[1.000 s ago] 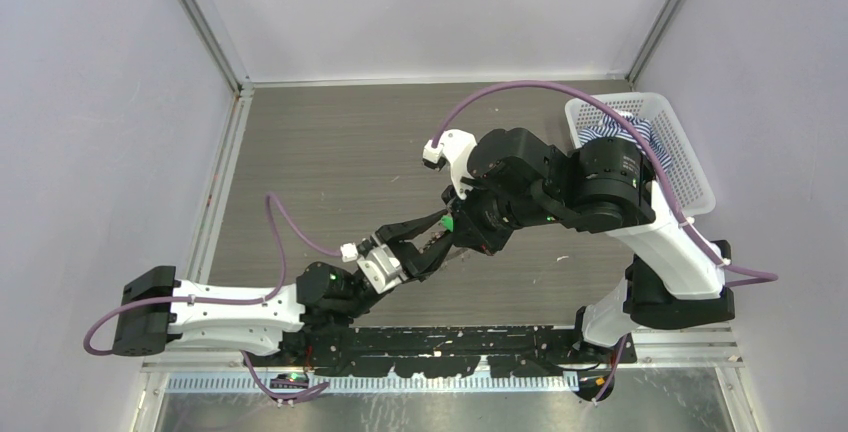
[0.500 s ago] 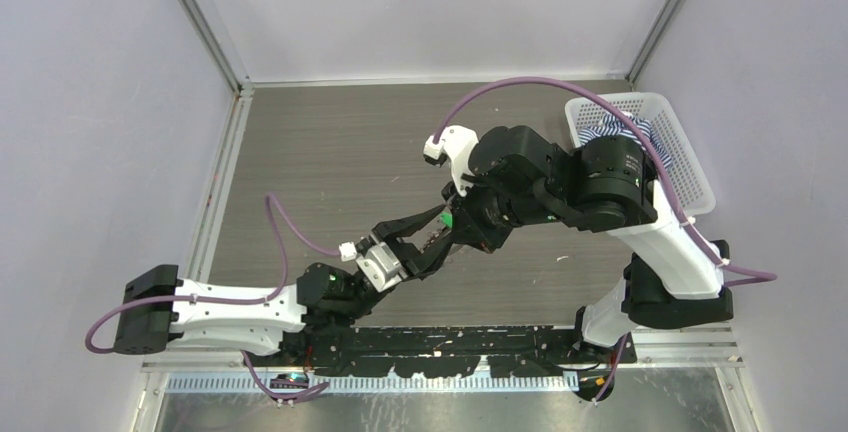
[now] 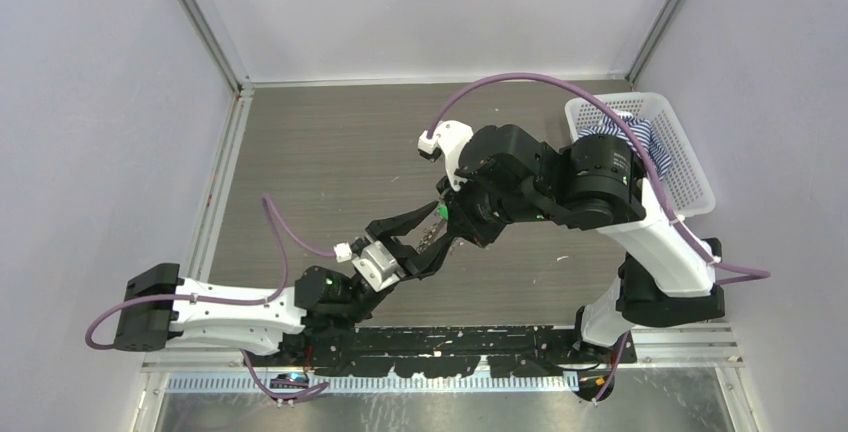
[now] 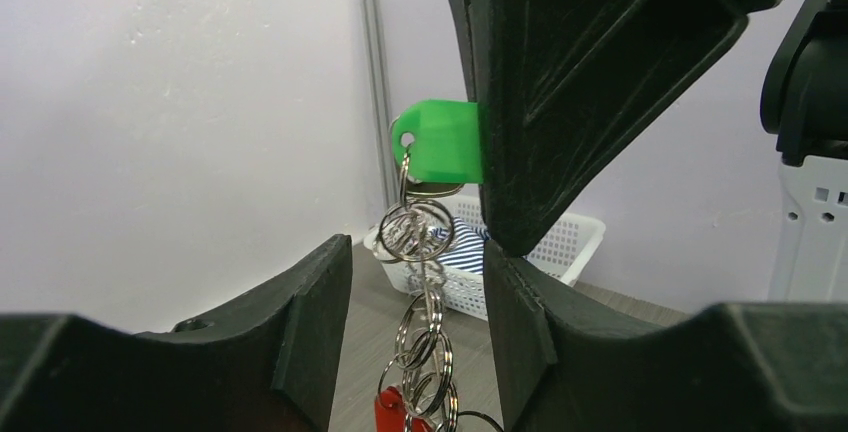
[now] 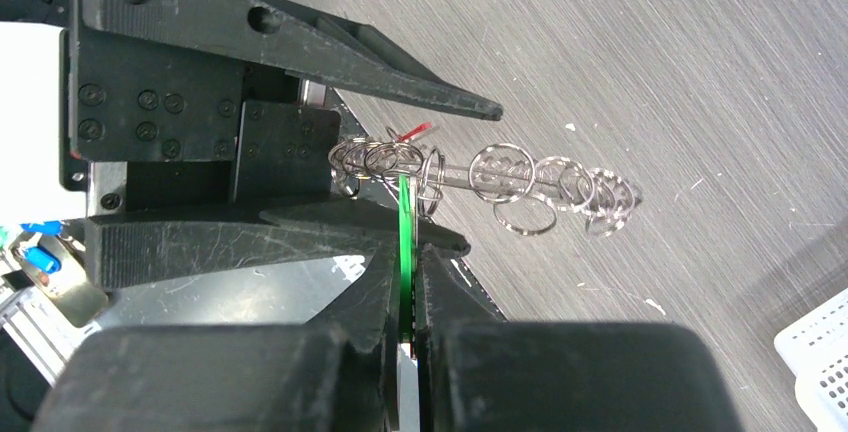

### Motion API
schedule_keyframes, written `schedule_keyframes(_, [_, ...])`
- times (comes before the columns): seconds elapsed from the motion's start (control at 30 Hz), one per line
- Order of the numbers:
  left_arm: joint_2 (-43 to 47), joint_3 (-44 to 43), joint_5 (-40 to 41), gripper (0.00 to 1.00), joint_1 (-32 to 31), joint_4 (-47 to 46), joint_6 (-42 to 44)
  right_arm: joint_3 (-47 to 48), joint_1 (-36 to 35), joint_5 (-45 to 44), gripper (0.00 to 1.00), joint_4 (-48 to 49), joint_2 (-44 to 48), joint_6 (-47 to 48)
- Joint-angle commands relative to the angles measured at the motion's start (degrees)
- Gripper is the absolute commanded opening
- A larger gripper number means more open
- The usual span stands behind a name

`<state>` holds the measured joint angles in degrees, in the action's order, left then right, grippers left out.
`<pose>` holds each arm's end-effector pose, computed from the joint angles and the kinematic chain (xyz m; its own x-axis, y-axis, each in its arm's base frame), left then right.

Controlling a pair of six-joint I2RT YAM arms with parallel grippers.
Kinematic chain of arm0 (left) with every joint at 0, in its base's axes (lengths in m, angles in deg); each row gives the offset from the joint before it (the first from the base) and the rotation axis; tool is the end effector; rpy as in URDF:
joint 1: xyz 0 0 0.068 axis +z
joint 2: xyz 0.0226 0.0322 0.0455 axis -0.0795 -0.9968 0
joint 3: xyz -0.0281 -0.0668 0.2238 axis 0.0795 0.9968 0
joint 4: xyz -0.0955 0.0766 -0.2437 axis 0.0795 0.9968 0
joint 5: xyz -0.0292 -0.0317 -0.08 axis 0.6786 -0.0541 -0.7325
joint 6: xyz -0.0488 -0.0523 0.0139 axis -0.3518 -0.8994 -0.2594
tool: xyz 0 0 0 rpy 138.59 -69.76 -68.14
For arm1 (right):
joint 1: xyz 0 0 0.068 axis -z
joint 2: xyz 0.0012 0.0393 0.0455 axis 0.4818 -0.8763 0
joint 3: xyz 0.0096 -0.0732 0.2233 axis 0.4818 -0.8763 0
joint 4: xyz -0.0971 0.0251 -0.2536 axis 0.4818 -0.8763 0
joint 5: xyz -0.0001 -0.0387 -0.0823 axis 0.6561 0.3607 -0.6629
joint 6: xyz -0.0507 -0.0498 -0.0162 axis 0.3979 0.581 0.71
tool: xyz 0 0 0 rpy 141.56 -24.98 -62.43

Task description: Remove the keys from the keyring

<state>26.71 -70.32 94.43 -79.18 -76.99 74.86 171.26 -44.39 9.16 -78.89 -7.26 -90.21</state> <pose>0.0550 -0.2512 0.3094 0.3580 -0.3998 -0.8438 0.7711 0.6362 0.0257 0.0828 0.2403 0.4651 -0.4718 -0.5448 -0.6933 -0.8083 0.5813 0.0933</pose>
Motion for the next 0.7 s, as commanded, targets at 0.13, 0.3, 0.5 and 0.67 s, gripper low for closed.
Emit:
schedule_keyframes(0.13, [1.16, 1.40, 7.42, 0.56, -2.91, -7.51, 1.57, 3.87, -0.25, -1.95, 0.01, -2.03, -1.87, -2.18])
schedule_keyframes(0.3, [2.59, 2.19, 14.39, 0.63, -5.39, -7.54, 2.14, 7.37, -0.11, -2.39, 0.01, -4.86, -4.59, -2.47])
schedule_keyframes(0.5, [4.66, 1.12, 21.40, 0.68, -5.99, -5.02, 3.29, 8.42, 0.92, -3.04, 0.01, -5.51, -5.93, -3.02])
schedule_keyframes(0.67, [6.10, -0.81, 22.30, 0.68, -5.99, 0.97, 2.78, 8.45, 1.68, -2.22, 0.01, -6.11, -6.39, -3.22])
